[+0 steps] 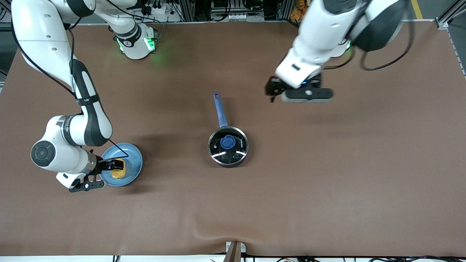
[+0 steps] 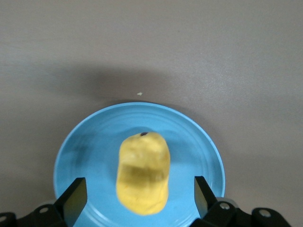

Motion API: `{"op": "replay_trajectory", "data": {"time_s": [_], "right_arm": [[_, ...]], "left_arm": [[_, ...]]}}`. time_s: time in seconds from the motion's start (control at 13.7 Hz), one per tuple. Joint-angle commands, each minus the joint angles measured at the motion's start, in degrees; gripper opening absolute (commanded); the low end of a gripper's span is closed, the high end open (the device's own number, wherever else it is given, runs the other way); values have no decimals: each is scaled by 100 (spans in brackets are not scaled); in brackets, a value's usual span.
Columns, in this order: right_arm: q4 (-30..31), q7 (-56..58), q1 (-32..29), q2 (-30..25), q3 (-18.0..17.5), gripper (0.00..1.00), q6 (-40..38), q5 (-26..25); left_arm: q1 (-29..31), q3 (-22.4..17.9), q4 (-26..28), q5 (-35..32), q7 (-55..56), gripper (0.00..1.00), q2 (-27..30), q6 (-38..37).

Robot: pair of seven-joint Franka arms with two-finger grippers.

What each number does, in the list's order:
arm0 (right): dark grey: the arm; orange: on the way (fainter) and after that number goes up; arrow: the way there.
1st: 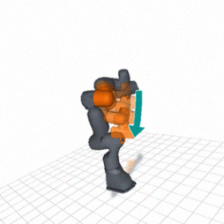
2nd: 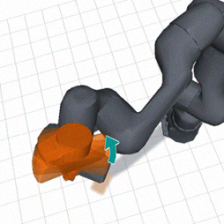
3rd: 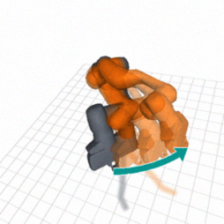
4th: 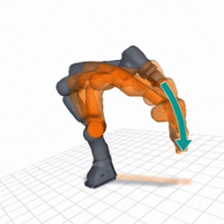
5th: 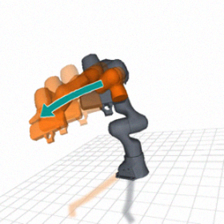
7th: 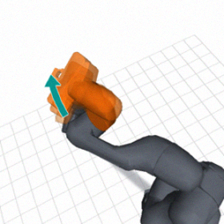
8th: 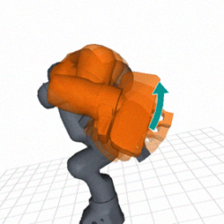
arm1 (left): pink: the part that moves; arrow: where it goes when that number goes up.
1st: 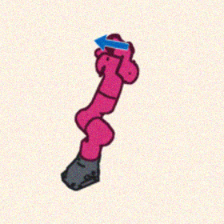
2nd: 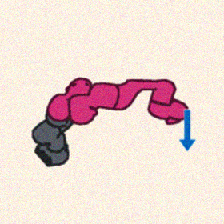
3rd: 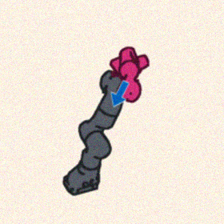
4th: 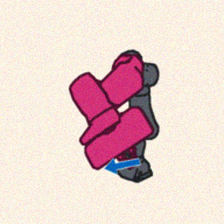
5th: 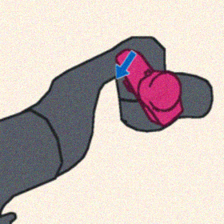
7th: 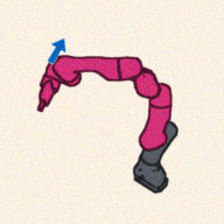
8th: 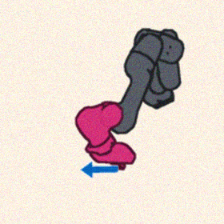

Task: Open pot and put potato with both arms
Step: 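Reach the right gripper to the potato while the left gripper reaches the lid, then grasp the potato with the right gripper while the left gripper grasps the lid knob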

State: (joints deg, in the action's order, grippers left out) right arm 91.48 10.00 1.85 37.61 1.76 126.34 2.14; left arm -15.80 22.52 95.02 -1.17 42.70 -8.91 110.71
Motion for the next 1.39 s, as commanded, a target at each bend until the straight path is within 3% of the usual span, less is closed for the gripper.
{"op": "replay_trajectory", "data": {"time_s": [0.0, 0.29, 0.66, 0.95, 1.1, 1.32], "right_arm": [[-25, 89, -62, 80, -61, 100, 93, 23], [62, 81, -80, 282, -61, 100, 303, 85], [160, 28, -133, 352, -70, 100, 471, 111], [142, 63, -194, 352, -70, 33, 471, 375], [125, 11, -186, 344, -70, 21, 462, 392], [20, 1, -142, 309, -70, 16, 427, 584]], "left_arm": [[-1158, -852, -351, -76, 816, 100, -680, 397], [-2477, -1898, -1220, -59, 1845, 100, -1673, 741], [-3384, -2927, -1908, -6, 2672, 100, -2553, 1012], [-3578, -2999, -2040, 3, 3289, 100, -3046, 1803], [-3640, -3008, -2040, 3, 3254, 100, -3178, 2050], [-3658, -2999, -2014, 3, 3052, 100, -3328, 2147]]}}
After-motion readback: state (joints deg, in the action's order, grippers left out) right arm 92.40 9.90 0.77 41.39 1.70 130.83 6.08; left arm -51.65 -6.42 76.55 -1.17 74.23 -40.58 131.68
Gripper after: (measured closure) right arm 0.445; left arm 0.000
